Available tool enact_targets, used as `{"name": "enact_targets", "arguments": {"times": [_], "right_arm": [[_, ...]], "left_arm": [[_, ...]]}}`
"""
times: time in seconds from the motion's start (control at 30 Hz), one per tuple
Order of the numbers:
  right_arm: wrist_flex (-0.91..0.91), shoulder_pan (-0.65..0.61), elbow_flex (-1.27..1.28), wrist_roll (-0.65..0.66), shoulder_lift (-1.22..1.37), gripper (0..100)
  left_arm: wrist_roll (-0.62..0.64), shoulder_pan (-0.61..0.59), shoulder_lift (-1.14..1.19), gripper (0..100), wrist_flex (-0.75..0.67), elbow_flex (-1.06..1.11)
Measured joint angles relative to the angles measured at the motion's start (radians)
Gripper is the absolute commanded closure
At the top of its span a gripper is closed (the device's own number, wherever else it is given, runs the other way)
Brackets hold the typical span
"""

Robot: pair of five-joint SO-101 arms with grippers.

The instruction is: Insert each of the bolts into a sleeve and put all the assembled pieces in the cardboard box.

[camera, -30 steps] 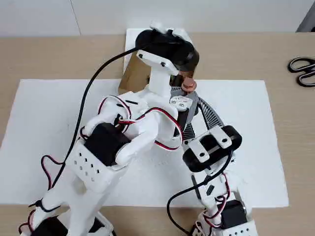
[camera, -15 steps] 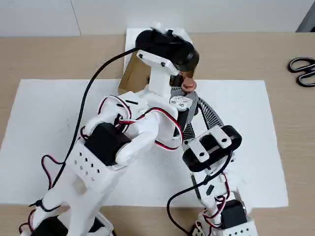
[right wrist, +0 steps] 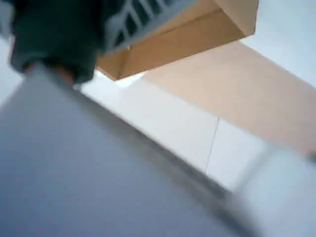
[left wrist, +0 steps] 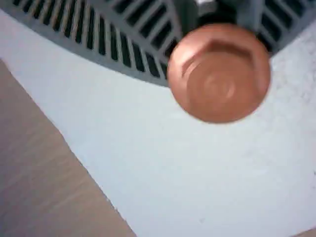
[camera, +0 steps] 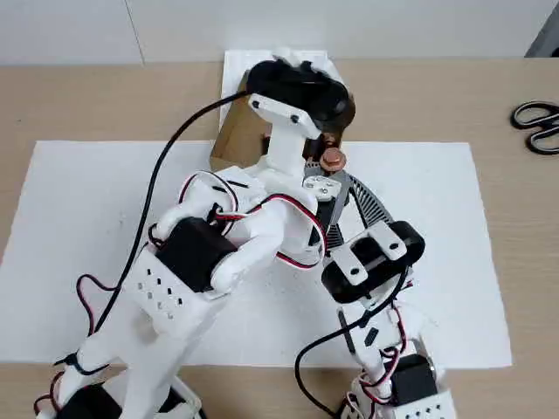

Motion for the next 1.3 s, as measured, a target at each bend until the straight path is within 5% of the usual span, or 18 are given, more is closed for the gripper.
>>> {"name": "enact_targets", "arguments": {"times": [0.17,0.37,0.5,0.7,0.83,1.03,1.3], "right_arm": [[-0.026,0.0,0.005,0.0,0.002,99.6],[-0.025,0.006,0.011,0.003,0.002,99.6],[-0.043,0.014,0.008,-0.002,-0.003,99.6],[-0.077,0.035,0.026,-0.08,-0.014,99.6],[-0.077,0.069,0.029,-0.127,-0.012,99.6],[-0.069,0.089,-0.101,-0.178,0.133,99.6],[0.101,0.038,-0.753,-0.391,0.87,99.6]], "left_arm": [[0.0,0.0,-0.012,95,-0.002,0.028],[0.0,-0.017,-0.015,52,-0.002,0.077],[0.061,-0.015,-0.052,42,0.014,0.097],[0.074,0.006,-0.147,48,-0.052,-0.017],[0.068,-0.095,-0.222,55,-0.043,-0.061],[0.068,-0.238,-0.325,100,0.046,-0.063],[0.072,-0.437,-0.195,99,0.13,0.288]]}}
